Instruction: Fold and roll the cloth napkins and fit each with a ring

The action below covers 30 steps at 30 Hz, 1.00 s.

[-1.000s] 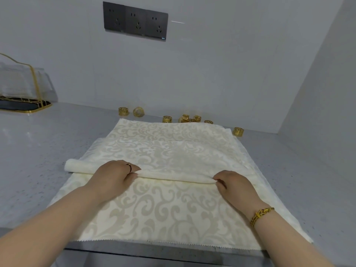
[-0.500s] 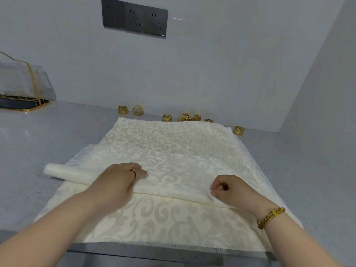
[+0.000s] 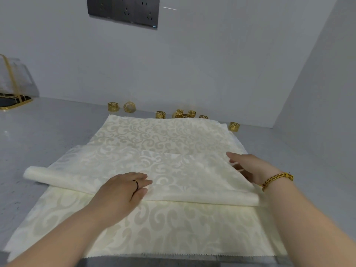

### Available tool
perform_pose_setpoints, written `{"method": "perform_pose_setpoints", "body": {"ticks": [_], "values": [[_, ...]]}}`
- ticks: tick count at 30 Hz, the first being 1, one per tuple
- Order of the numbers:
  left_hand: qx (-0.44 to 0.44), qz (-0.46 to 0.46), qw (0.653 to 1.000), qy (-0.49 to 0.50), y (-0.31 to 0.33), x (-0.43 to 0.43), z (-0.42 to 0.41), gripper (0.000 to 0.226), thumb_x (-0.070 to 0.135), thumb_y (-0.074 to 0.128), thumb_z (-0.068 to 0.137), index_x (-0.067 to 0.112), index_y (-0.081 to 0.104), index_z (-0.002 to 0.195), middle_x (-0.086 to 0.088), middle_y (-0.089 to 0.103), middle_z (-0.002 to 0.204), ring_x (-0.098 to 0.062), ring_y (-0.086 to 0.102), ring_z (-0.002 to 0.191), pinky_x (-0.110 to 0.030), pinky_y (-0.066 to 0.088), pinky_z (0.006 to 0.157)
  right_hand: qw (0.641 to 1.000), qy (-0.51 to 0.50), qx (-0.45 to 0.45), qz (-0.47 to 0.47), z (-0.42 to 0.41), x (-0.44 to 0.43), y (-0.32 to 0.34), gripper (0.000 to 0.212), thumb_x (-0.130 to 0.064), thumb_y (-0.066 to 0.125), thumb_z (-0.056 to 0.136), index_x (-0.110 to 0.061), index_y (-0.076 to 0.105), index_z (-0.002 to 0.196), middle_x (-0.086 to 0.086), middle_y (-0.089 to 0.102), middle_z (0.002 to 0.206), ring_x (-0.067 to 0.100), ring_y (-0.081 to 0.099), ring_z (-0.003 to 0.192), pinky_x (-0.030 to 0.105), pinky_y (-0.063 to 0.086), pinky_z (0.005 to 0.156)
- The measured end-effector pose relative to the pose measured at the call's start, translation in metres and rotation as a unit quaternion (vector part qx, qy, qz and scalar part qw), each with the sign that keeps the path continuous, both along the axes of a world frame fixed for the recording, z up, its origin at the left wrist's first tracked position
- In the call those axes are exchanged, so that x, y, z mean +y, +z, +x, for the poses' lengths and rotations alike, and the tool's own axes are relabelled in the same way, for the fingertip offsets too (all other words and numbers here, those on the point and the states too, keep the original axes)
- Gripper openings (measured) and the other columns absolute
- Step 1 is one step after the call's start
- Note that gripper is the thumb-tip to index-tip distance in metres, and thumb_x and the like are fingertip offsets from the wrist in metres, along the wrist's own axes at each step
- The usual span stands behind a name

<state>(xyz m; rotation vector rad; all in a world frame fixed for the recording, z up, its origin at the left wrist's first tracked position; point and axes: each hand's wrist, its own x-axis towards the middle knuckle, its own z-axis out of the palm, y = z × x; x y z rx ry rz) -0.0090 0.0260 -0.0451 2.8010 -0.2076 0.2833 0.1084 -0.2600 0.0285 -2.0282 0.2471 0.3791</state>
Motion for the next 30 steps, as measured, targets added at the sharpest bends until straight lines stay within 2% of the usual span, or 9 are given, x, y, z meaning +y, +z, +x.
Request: {"method": "perform_pose_setpoints", "body": {"ticks": [2,4,6,8,12,15,23,27,30], "values": [[-0.002,0.001,1.000,-0.001,0.000,0.000,0.000,0.093,0.060,-0.013,0.056,0.044,0.039,0.131,0.027,0.030,0.142,0.006,0.024,0.133,-0.012,0.014,0.106,0.989,0.016,0.012,0.147,0.000,0.003,-0.001,0.026,-0.038,0.047,0.091,-0.013,0.051,0.098,0.004,0.055,0.081,0.013,0.050,0.045,0.022,0.041,0.047],[-0.002,0.004,1.000,0.000,0.000,0.000,0.000,0.093,0.060,-0.013,0.056,0.045,0.039,0.131,0.028,0.030,0.142,0.006,0.023,0.133,-0.012,0.014,0.106,0.982,0.069,0.016,0.177,-0.003,0.009,0.000,0.027,-0.035,0.046,0.092,-0.013,0.049,0.107,0.004,0.058,0.091,0.011,0.049,0.040,0.020,0.037,0.040],[0.000,0.004,1.000,0.000,0.000,0.000,0.000,0.093,0.060,-0.014,0.055,0.045,0.039,0.131,0.028,0.030,0.142,0.006,0.024,0.132,-0.012,0.014,0.106,0.988,0.151,-0.019,0.039,-0.008,0.018,-0.002,0.040,-0.033,0.053,0.088,-0.014,0.045,0.122,0.003,0.055,0.101,0.013,0.052,0.056,0.018,0.037,0.048],[0.000,0.002,1.000,0.000,0.002,-0.001,0.000,0.093,0.060,-0.013,0.056,0.045,0.039,0.131,0.028,0.030,0.141,0.006,0.024,0.132,-0.013,0.015,0.107,0.962,0.221,-0.093,-0.128,-0.014,0.029,-0.008,0.046,-0.032,0.062,0.083,-0.021,0.046,0.125,-0.003,0.048,0.110,0.008,0.049,0.076,0.012,0.038,0.058],[0.004,0.005,1.000,0.001,0.002,-0.001,0.000,0.093,0.059,-0.013,0.055,0.045,0.039,0.131,0.028,0.029,0.142,0.005,0.024,0.133,-0.014,0.014,0.107,0.918,0.274,-0.217,-0.189,-0.024,0.044,-0.012,0.036,-0.025,0.068,0.079,-0.030,0.049,0.110,-0.010,0.036,0.114,0.006,0.039,0.097,0.014,0.036,0.077],[0.004,-0.001,1.000,0.002,0.002,-0.001,-0.001,0.089,0.060,-0.010,0.059,0.045,0.040,0.130,0.029,0.030,0.141,0.004,0.025,0.132,-0.014,0.015,0.106,0.872,0.322,-0.225,-0.293,-0.025,0.043,-0.013,0.031,-0.022,0.066,0.080,-0.019,0.055,0.109,-0.006,0.037,0.109,0.009,0.038,0.093,0.017,0.033,0.079],[0.006,0.011,1.000,0.001,0.000,0.000,0.001,0.093,0.059,-0.014,0.055,0.046,0.038,0.131,0.029,0.028,0.142,0.005,0.024,0.133,-0.014,0.014,0.107,0.837,0.371,-0.168,-0.366,-0.029,0.036,-0.010,0.043,-0.029,0.064,0.081,-0.017,0.046,0.119,-0.005,0.036,0.107,0.011,0.036,0.097,0.019,0.033,0.083],[0.006,0.012,1.000,-0.002,-0.001,0.000,0.001,0.092,0.059,-0.013,0.056,0.045,0.039,0.131,0.027,0.030,0.142,0.005,0.025,0.132,-0.015,0.016,0.108,0.816,0.364,-0.210,-0.397,-0.029,0.037,-0.012,0.013,-0.019,0.059,0.081,-0.019,0.047,0.086,-0.004,0.042,0.098,0.014,0.044,0.085,0.023,0.038,0.073],[0.006,0.008,1.000,-0.003,0.000,0.000,0.001,0.092,0.060,-0.012,0.056,0.044,0.040,0.131,0.026,0.030,0.142,0.004,0.026,0.132,-0.016,0.017,0.109,0.855,0.277,-0.240,-0.367,-0.023,0.030,-0.017,0.016,-0.012,0.052,0.081,-0.020,0.045,0.070,-0.004,0.048,0.085,0.015,0.047,0.079,0.023,0.037,0.065]]}}
